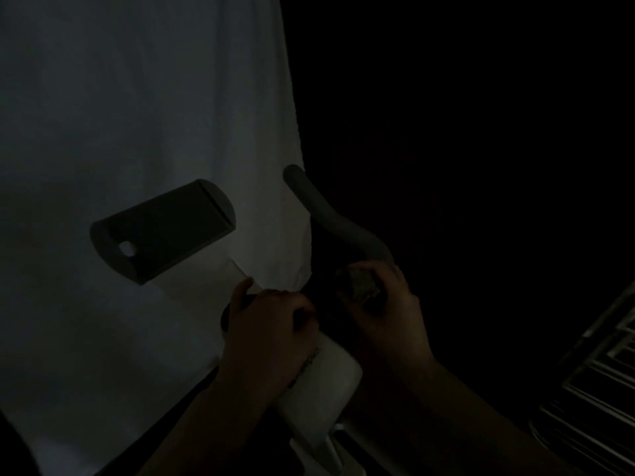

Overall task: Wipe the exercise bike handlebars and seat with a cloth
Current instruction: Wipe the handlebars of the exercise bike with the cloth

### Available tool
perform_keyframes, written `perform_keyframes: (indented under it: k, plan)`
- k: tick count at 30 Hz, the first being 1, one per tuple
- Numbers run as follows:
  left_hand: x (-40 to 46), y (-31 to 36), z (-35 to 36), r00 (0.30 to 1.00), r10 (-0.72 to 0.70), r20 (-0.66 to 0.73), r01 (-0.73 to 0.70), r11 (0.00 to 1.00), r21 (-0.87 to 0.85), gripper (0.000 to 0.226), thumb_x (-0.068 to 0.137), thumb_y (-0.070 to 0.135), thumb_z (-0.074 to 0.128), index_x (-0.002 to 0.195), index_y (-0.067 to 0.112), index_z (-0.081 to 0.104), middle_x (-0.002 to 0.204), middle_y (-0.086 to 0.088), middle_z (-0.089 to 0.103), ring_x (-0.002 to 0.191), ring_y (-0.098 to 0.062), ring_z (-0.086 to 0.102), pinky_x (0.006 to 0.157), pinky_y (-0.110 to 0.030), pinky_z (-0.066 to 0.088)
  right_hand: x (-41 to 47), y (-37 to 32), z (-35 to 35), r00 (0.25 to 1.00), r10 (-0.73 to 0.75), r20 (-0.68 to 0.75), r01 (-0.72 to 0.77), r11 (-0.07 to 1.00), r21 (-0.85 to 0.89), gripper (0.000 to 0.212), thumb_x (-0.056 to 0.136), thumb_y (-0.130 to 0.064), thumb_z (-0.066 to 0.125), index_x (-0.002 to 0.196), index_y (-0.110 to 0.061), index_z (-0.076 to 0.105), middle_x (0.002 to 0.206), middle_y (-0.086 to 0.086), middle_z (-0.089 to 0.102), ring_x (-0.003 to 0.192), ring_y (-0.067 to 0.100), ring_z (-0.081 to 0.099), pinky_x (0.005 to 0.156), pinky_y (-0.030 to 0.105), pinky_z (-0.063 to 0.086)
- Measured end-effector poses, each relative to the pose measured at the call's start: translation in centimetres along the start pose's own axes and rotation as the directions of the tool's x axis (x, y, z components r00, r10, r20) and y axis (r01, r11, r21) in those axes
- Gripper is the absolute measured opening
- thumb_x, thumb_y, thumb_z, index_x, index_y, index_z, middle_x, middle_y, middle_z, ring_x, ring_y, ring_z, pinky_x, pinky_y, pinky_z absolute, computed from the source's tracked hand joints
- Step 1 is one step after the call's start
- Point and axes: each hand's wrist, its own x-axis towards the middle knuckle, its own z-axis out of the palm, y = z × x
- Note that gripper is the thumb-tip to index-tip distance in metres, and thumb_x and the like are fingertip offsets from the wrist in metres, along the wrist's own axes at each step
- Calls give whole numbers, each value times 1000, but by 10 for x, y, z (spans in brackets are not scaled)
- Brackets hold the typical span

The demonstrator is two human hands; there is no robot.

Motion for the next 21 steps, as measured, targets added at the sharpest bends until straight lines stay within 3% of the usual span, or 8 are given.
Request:
perform_keyframes:
  k: [3, 7, 10, 12, 14, 16, 18, 21]
  plan:
    - [-1, 0, 1, 1000, 10, 14, -9, 997, -72, 37, 81, 48, 39, 88, 30, 71, 79, 13, 67, 71, 2, 49, 109, -43, 30, -21, -2, 8, 998, -5, 55, -4, 987, 163, 29, 76, -44, 73, 102, -36, 62, 108, -17, 62, 110, 4, 56, 93, 29, 47]
    - [2, 0, 3, 1000, 4, -22, -6, 998, -60, 55, 74, 53, 22, 87, 32, 70, 80, 12, 69, 79, -7, 62, 113, -39, 20, -12, 2, -12, 994, -81, 71, 81, 997, 2, 52, 80, -73, 44, 101, -33, 70, 128, -14, 52, 127, -4, 34, 102, 7, 23]
    - [1, 0, 4, 999, 6, -45, -8, 999, -47, 50, 76, 52, 24, 84, 33, 69, 74, 14, 67, 73, -4, 60, 109, -30, 16, -11, -1, -12, 987, -92, 130, 90, 996, 22, 41, 83, -62, 50, 101, -32, 71, 127, -17, 54, 125, -6, 40, 101, 7, 27]
    - [2, 0, 5, 998, 28, -50, -30, 999, -28, 43, 78, 47, 29, 77, 32, 68, 69, 12, 66, 67, -6, 59, 105, -33, 20, -15, -4, -6, 975, -92, 200, 72, 992, 102, 29, 84, -46, 56, 106, -31, 69, 122, -21, 58, 120, -7, 47, 101, 10, 31]
    - [2, 0, 7, 998, 35, -53, -36, 999, -17, 39, 78, 44, 32, 72, 30, 68, 65, 11, 65, 63, -7, 59, 103, -38, 30, -19, -4, -2, 957, -136, 256, 118, 989, 84, 34, 85, -36, 54, 117, -30, 63, 126, -17, 59, 123, -4, 48, 109, 21, 29]
    - [1, 3, 5, 999, 18, -28, -19, 1000, -24, 40, 78, 44, 31, 71, 29, 67, 64, 11, 64, 61, -6, 56, 101, -40, 34, -22, -3, 0, 943, -185, 278, 191, 982, 5, 39, 86, -35, 53, 123, -25, 60, 128, -12, 58, 126, -3, 44, 114, 23, 20]
    - [1, 6, 3, 1000, -13, -9, 13, 999, -39, 44, 77, 46, 28, 73, 29, 68, 67, 10, 65, 63, -6, 54, 102, -40, 32, -20, -3, -4, 929, -236, 287, 259, 965, -45, 40, 86, -39, 57, 121, -21, 62, 126, -6, 60, 125, -3, 41, 112, 14, 15]
    - [-1, 10, -2, 999, 9, -32, -11, 998, -67, 39, 77, 42, 34, 69, 26, 69, 60, 11, 61, 56, 1, 48, 91, -48, 44, -10, 2, -17, 920, -214, 329, 258, 962, -95, 41, 86, -46, 58, 122, -27, 62, 125, -11, 61, 125, 0, 44, 110, 18, 27]
